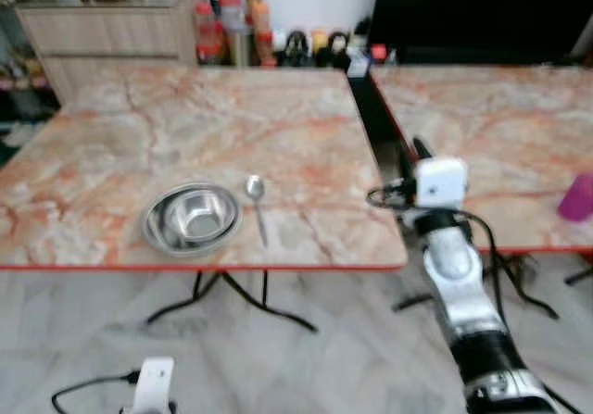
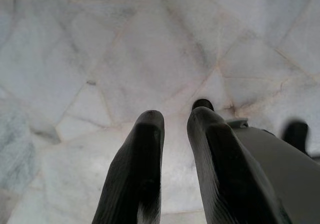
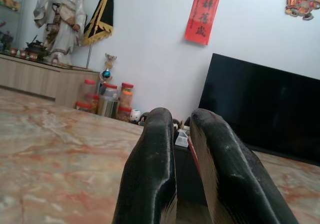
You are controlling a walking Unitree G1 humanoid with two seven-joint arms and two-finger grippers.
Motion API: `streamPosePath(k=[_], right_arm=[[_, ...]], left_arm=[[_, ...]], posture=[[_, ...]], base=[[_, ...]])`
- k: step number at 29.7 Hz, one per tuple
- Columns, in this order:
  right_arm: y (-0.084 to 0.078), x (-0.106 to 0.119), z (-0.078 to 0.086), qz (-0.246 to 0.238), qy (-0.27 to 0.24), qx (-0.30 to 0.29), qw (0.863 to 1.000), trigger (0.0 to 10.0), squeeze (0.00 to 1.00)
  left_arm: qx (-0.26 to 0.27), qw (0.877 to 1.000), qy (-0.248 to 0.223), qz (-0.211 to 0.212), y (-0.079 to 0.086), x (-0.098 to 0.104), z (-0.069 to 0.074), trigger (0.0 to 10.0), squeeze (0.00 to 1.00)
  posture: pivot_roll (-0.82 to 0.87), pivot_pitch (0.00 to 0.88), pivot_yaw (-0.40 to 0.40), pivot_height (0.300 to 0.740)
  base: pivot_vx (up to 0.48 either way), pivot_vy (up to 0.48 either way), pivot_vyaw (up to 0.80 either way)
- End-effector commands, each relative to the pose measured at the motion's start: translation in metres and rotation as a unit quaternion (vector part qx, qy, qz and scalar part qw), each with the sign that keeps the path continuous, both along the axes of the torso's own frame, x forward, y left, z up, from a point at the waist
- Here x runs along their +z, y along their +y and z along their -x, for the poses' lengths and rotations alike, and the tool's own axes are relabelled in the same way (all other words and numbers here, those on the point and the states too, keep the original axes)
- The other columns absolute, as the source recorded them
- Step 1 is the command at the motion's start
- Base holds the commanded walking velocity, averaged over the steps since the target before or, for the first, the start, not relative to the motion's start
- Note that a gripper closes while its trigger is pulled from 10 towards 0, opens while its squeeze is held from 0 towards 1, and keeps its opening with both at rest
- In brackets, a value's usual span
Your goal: Setting the table
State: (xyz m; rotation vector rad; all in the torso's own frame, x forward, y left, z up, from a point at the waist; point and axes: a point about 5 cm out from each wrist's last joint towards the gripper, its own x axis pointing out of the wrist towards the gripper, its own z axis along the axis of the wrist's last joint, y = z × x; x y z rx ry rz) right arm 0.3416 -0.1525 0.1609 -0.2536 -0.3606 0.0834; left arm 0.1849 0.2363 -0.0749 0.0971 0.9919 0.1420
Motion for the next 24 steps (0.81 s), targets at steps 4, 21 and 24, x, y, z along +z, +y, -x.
streamPosePath(k=[4,21,24], right_arm=[[-0.0055,-0.0060,0.0032,-0.004,0.014,-0.010,1.000,10.0,0.00],[-0.0014,-0.0069,0.0027,-0.003,0.023,0.001,1.000,10.0,0.00],[-0.0024,-0.0073,0.0023,-0.004,0.026,-0.001,1.000,10.0,0.00]], left_arm=[[-0.021,1.000,0.004,0.002,-0.0057,-0.0007,-0.0014,10.0,0.00],[-0.032,0.999,0.008,0.000,-0.0062,-0.0014,-0.0002,10.0,0.00],[-0.031,0.999,0.007,0.001,-0.0062,-0.0011,-0.0008,10.0,0.00]], posture=[[0.00,0.000,-0.007,0.740],[0.00,0.000,-0.009,0.740],[0.00,0.000,-0.009,0.740]], base=[[0.000,-0.304,0.53],[0.148,-0.289,0.00],[0.285,-0.274,0.00]])
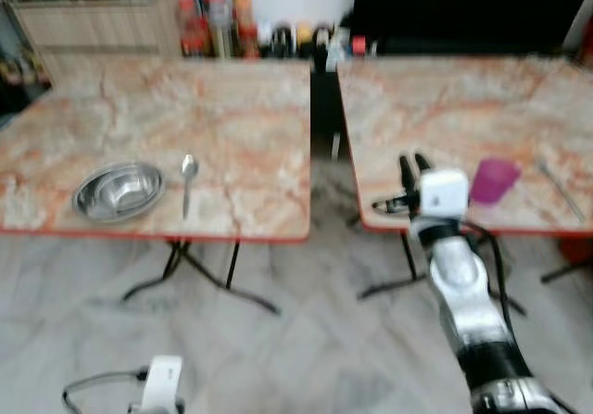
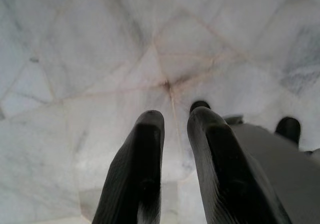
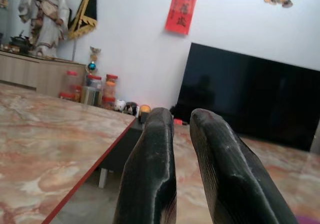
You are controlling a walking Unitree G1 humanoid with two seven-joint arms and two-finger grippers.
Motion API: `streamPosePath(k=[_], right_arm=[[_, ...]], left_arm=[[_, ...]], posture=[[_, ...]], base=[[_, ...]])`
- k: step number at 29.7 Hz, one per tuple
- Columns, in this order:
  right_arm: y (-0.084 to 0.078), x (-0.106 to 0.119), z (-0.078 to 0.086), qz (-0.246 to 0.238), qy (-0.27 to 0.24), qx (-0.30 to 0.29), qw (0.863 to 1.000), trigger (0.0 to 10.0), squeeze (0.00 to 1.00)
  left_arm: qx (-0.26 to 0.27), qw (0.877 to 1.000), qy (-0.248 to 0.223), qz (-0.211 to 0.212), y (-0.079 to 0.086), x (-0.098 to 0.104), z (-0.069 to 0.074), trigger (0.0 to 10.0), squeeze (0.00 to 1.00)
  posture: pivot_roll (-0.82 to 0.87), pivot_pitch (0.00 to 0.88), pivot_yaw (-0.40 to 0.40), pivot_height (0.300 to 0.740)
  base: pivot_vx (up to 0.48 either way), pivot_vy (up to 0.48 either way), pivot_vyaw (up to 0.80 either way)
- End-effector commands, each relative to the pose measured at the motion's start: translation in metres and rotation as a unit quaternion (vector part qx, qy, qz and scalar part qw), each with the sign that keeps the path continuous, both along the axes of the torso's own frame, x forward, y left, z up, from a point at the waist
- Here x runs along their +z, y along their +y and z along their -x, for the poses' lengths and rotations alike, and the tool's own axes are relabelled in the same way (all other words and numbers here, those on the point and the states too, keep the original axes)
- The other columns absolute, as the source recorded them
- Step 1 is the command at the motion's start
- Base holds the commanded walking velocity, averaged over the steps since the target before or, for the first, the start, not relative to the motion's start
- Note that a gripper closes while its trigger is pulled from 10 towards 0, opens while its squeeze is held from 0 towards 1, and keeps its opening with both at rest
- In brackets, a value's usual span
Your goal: Setting the table
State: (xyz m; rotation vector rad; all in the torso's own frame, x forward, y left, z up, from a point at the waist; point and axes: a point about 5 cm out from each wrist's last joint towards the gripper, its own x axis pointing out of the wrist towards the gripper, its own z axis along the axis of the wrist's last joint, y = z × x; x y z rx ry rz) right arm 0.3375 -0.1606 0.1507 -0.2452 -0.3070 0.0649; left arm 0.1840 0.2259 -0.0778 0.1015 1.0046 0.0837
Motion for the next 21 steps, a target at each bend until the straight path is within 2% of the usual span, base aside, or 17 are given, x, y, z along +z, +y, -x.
streamPosePath(k=[1,17,21], right_arm=[[0.0054,0.0028,-0.0020,0.001,0.001,0.010,1.000,10.0,0.00],[0.0043,0.0055,-0.0058,0.006,0.010,0.010,1.000,10.0,0.00],[0.0007,0.0038,-0.0078,-0.001,0.020,-0.005,1.000,10.0,0.00]], left_arm=[[-0.006,1.000,-0.001,-0.011,0.0044,0.0020,-0.0021,10.0,0.00],[-0.003,1.000,-0.007,-0.012,0.0052,0.0048,-0.0073,10.0,0.00],[-0.002,1.000,-0.009,-0.011,0.0051,0.0052,-0.0082,10.0,0.00]], posture=[[0.00,0.000,-0.008,0.740],[0.01,0.000,-0.011,0.740],[0.01,0.000,-0.014,0.740]], base=[[0.285,-0.274,0.00],[0.291,-0.272,0.00],[0.292,-0.284,0.00]])
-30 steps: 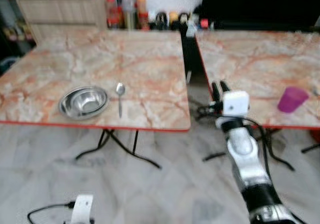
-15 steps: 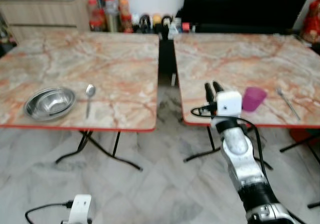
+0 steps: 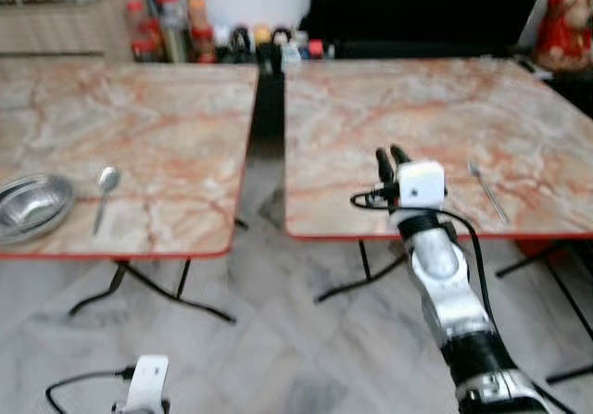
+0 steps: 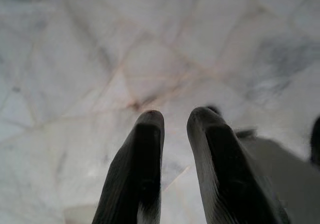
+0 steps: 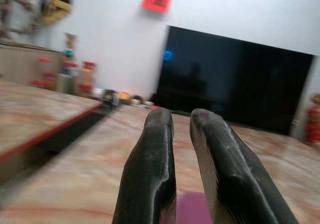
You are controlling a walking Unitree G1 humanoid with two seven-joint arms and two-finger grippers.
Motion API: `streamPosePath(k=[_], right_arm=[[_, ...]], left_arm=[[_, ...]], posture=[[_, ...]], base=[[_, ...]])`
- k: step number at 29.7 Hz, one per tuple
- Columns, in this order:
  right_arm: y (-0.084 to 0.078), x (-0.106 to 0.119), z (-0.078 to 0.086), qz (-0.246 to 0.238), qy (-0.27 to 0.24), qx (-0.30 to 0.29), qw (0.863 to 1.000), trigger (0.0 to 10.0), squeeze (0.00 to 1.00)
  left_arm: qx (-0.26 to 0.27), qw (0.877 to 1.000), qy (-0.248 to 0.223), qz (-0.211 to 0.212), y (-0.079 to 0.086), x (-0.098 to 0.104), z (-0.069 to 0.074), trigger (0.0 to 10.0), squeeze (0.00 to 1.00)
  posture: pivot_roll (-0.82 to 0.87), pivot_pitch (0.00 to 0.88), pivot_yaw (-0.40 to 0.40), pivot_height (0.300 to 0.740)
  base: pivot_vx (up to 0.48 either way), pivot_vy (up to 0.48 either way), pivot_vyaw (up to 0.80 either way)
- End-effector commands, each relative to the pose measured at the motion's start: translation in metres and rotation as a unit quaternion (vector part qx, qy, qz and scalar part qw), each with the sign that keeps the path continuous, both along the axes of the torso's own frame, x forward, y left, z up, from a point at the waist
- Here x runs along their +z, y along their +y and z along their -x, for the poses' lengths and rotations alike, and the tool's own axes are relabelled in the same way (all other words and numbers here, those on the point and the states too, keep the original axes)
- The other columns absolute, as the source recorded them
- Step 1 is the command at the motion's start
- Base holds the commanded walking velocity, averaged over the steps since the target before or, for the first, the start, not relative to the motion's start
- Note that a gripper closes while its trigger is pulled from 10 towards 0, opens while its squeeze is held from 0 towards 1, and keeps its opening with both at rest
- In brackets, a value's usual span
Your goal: Setting the table
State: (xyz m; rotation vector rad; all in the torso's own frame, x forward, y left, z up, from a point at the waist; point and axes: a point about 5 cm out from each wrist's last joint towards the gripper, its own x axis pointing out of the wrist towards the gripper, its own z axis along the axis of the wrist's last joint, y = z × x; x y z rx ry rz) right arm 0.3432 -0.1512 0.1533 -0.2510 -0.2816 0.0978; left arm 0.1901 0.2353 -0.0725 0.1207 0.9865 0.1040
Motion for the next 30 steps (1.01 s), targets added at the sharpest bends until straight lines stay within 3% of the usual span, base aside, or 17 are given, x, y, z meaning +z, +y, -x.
streamPosePath(k=[1,16,25,30], right_arm=[[-0.010,0.001,-0.002,-0.008,0.006,-0.023,1.000,10.0,0.00],[-0.020,0.000,-0.003,-0.032,0.017,-0.050,0.998,10.0,0.00],[-0.023,-0.003,-0.004,-0.044,0.027,-0.064,0.997,10.0,0.00],[-0.033,-0.014,-0.005,-0.067,0.062,-0.099,0.991,10.0,0.00]], left_arm=[[-0.005,1.000,0.000,0.002,-0.004,0.000,-0.002,10.0,0.00],[0.003,1.000,0.000,0.002,-0.004,0.001,-0.004,10.0,0.00],[0.015,1.000,-0.005,-0.001,-0.003,0.001,-0.005,10.0,0.00],[0.013,1.000,-0.005,0.002,-0.003,0.002,-0.005,10.0,0.00]], posture=[[0.01,0.000,-0.014,0.740],[0.01,0.000,-0.016,0.740],[0.01,0.000,-0.013,0.740],[0.02,0.000,-0.011,0.740]], base=[[0.266,-0.334,0.00],[0.051,-0.353,0.00],[0.000,0.000,0.00],[0.000,0.000,0.00]])
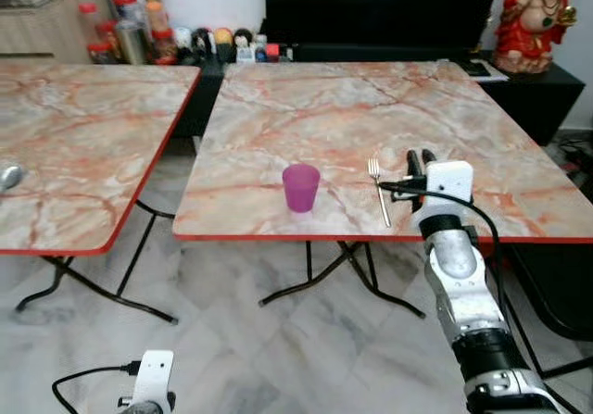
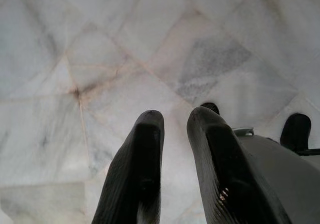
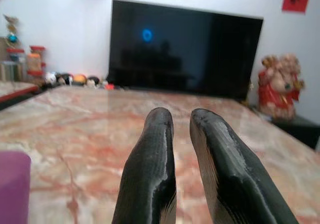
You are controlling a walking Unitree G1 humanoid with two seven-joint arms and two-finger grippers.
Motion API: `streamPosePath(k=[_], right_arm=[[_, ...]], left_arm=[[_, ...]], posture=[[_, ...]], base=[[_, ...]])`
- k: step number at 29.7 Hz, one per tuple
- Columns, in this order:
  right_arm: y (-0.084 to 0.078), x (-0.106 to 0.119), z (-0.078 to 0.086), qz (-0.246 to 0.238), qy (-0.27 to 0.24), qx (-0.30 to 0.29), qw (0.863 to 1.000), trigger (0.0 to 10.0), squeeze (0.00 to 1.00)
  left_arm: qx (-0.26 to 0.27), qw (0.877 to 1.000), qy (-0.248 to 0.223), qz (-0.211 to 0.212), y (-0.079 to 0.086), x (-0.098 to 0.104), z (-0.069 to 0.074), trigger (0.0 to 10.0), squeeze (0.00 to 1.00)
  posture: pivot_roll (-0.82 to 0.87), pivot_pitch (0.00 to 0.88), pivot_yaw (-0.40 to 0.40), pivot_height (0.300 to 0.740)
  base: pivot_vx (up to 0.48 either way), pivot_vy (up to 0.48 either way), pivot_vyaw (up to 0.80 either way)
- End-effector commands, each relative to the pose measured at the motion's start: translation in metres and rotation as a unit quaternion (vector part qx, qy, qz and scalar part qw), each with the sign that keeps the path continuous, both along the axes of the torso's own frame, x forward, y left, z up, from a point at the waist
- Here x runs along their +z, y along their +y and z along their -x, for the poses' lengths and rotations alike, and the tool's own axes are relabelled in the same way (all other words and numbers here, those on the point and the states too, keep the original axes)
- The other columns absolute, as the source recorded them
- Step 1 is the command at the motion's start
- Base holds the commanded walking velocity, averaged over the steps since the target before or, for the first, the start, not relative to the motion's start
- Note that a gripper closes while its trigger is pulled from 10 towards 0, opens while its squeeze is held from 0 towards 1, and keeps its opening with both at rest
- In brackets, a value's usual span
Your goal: Setting the table
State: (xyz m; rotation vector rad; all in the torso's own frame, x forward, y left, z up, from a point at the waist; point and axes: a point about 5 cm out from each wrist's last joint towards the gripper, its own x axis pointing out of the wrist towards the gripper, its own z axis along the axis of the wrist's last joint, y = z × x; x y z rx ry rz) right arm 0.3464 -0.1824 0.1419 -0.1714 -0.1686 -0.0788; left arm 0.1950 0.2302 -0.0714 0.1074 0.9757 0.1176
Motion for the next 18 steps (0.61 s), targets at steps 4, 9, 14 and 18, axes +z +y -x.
streamPosePath(k=[4,9,14,18], right_arm=[[-0.004,-0.008,-0.003,-0.049,0.034,-0.019,0.998,10.0,0.00],[0.000,-0.008,-0.003,-0.043,0.033,-0.011,0.998,10.0,0.00],[0.002,-0.012,-0.004,-0.043,0.048,-0.011,0.998,10.0,0.00],[0.002,-0.012,-0.005,-0.047,0.051,-0.010,0.998,10.0,0.00]], left_arm=[[0.004,1.000,0.001,-0.001,0.002,0.001,0.000,10.0,0.00],[0.003,1.000,0.002,-0.001,0.002,0.001,-0.001,10.0,0.00],[0.004,1.000,0.002,-0.001,0.002,0.001,-0.001,10.0,0.00],[0.003,1.000,0.002,-0.001,0.002,0.001,-0.001,10.0,0.00]], posture=[[0.02,0.000,-0.011,0.740],[0.02,0.000,-0.008,0.740],[0.02,0.000,-0.011,0.740],[0.02,0.000,-0.011,0.740]], base=[[0.211,0.000,-0.20],[0.305,0.000,-0.48],[0.312,0.000,0.00],[0.319,0.000,0.00]])
